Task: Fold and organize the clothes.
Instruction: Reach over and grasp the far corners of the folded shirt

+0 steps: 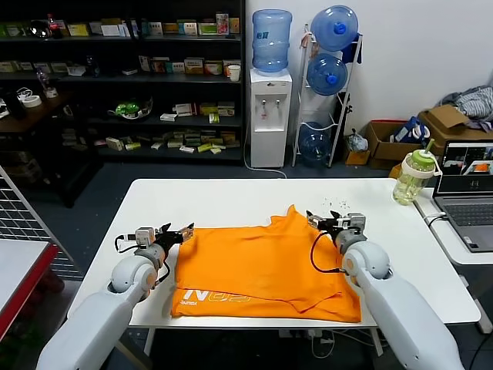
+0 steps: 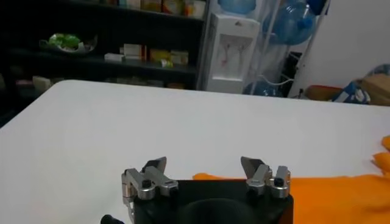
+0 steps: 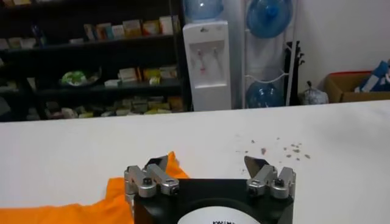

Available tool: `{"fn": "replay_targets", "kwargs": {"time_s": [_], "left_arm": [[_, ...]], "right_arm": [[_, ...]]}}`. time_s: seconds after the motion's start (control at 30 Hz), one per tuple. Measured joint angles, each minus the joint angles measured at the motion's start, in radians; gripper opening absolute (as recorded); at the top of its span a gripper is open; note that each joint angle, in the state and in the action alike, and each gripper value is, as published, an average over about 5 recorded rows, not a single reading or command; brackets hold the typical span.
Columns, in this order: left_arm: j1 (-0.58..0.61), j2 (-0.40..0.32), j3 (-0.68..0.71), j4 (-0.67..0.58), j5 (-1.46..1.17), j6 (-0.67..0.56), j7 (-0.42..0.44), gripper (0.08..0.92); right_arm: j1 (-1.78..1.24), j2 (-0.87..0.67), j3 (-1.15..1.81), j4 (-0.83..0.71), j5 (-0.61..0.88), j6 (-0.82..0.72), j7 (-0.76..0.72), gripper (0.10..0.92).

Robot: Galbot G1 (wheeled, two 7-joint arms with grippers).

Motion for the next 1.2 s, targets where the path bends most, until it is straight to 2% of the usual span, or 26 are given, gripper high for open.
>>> {"fn": "replay_targets", "kwargs": {"time_s": [0.57,0.67,1.2], "left_arm": [[-0.054,-0.007,0.057,0.075,-0.005,0.049,0.012,0.818],[-0.056,-0.007,0.059,0.077,-0.005,0.052,0.014,0.771],[-0.063,-0.019,0.069,0.092,0.013,0.045,0.03,0.308]], "right_arm": [[0.137,0.104,-0.07,-0.229,-0.063,0.001,-0.052,0.808],[0.139,0.113,-0.073,-0.248,-0.067,-0.003,-0.059,0.747],[0.131,0.121,-0.08,-0.267,-0.088,0.035,-0.1,0.288]]}}
